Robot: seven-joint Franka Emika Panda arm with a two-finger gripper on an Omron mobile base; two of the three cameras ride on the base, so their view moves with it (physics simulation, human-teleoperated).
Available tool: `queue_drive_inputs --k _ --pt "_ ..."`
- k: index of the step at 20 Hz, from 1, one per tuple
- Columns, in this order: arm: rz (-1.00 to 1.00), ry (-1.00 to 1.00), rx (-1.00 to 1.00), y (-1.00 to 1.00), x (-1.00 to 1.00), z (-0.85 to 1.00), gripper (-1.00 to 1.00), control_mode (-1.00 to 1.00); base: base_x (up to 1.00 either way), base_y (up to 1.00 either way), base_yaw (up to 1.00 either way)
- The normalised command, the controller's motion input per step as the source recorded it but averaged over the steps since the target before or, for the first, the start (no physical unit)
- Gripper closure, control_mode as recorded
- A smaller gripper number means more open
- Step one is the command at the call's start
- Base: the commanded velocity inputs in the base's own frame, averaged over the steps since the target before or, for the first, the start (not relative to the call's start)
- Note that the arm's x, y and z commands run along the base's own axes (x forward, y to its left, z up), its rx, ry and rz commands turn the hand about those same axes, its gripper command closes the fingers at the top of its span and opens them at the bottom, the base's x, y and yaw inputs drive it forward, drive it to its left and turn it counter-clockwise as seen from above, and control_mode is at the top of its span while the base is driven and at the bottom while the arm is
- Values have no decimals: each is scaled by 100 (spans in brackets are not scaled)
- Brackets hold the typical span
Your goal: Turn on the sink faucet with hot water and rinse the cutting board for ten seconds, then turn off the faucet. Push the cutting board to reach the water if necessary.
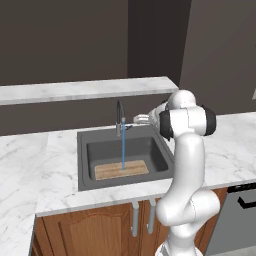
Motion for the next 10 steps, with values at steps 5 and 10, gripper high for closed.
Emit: queue_drive_inputs --k 5,10 --pt "0 0 0 0 0 0 -100 -100 0 0 0" --pt "0 0 0 0 0 0 -100 -100 0 0 0"
